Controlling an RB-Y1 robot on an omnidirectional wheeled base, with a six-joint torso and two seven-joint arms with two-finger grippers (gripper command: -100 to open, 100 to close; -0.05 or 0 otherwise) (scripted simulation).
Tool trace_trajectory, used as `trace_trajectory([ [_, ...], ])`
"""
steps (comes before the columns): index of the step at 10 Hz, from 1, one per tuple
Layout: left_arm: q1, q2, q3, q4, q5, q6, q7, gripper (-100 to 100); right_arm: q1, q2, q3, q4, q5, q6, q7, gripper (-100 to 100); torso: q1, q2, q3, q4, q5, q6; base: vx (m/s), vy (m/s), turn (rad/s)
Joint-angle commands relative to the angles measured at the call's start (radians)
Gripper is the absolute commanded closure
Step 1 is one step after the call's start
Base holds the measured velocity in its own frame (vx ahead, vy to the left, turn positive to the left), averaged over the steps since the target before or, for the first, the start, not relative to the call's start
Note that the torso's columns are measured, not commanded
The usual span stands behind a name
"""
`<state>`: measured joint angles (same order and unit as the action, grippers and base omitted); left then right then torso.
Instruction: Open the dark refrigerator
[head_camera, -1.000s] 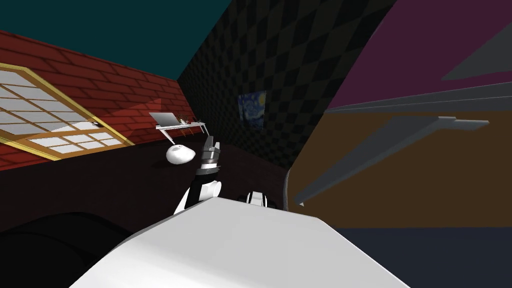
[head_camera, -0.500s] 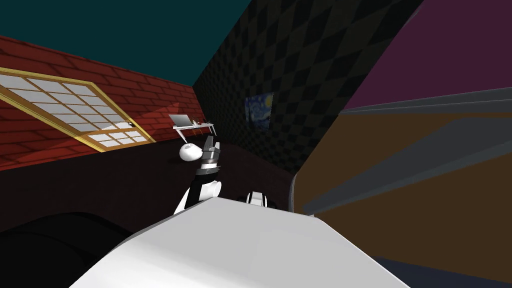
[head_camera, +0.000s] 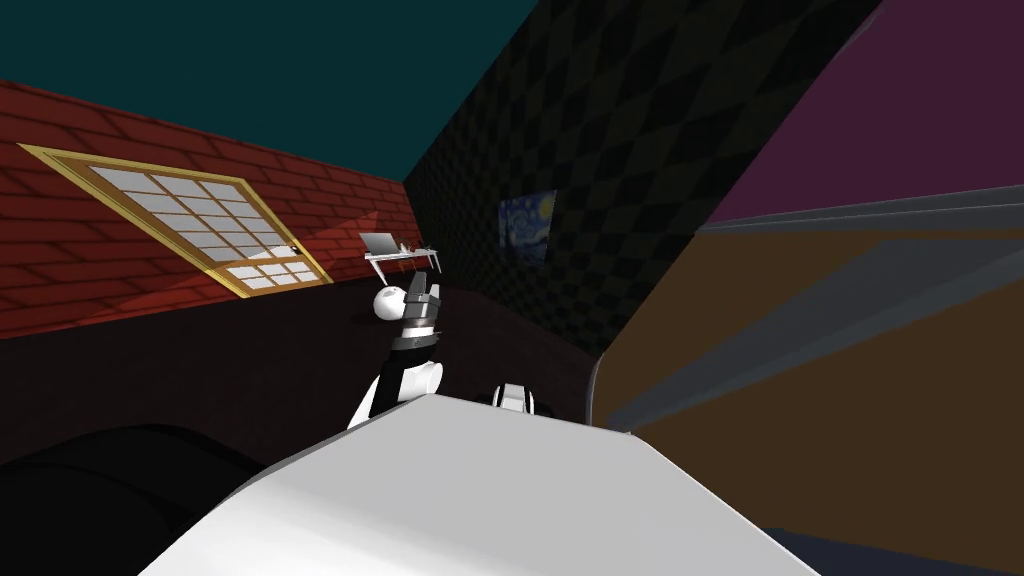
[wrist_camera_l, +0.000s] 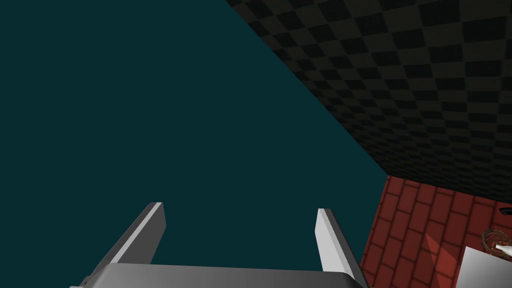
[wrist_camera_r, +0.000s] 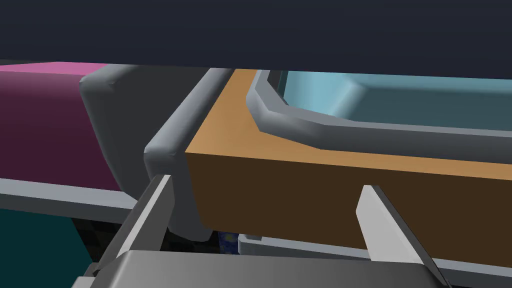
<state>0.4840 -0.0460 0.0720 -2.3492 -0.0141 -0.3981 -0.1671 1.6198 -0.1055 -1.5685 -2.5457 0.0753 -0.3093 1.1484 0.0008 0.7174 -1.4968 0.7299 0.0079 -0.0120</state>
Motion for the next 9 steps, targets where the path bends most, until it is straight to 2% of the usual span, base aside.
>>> trace_trajectory([
  [1, 0.0, 0.0, 0.0, 0.0, 0.0, 0.0, 0.0, 0, 0.007, 0.004, -0.021, -0.06, 0.001, 0.003, 0.019, -100, -0.002, -0.001, -0.001, 0.0, 0.0, 0.0, 0.01, 0.011, 0.046],
  [2, 0.0, 0.0, 0.0, 0.0, 0.0, 0.0, 0.0, 0, 0.01, 0.003, -0.014, -0.051, 0.001, 0.001, 0.012, -100, -0.006, -0.001, 0.0, 0.0, -0.003, 0.001, -0.015, 0.022, -0.03],
  [3, 0.0, 0.0, 0.0, 0.0, 0.0, 0.0, 0.0, 0, 0.03, -0.007, -0.04, -0.03, -0.017, -0.003, 0.001, -100, -0.008, 0.003, 0.003, 0.001, -0.005, 0.004, 0.05, 0.032, -0.004],
  [4, 0.0, 0.0, 0.0, 0.0, 0.0, 0.0, 0.0, 0, 0.026, -0.008, -0.026, -0.045, -0.009, -0.006, 0.005, -100, -0.009, 0.002, 0.002, 0.002, -0.004, 0.003, 0.019, 0.026, -0.042],
  [5, 0.0, 0.0, 0.0, 0.0, 0.0, 0.0, 0.0, 0, 0.029, -0.008, -0.026, -0.043, -0.01, -0.008, 0.003, 100, -0.008, 0.003, 0.004, 0.001, -0.006, 0.003, -0.024, 0.025, -0.049],
  [7, 0.0, 0.0, 0.0, 0.0, 0.0, 0.0, 0.0, 0, 0.044, -0.003, -0.009, -0.01, -0.002, 0.008, 0.008, 100, 0.001, 0.004, 0.007, 0.003, -0.004, 0.007, 0.181, 0.149, -0.087],
  [9, 0.0, 0.0, 0.0, 0.0, 0.0, 0.0, 0.0, 0, 0.051, -0.001, -0.003, 0.007, 0.002, 0.018, 0.01, 100, 0.004, 0.0, 0.004, -0.001, -0.004, 0.003, 0.231, 0.206, -0.038],
])
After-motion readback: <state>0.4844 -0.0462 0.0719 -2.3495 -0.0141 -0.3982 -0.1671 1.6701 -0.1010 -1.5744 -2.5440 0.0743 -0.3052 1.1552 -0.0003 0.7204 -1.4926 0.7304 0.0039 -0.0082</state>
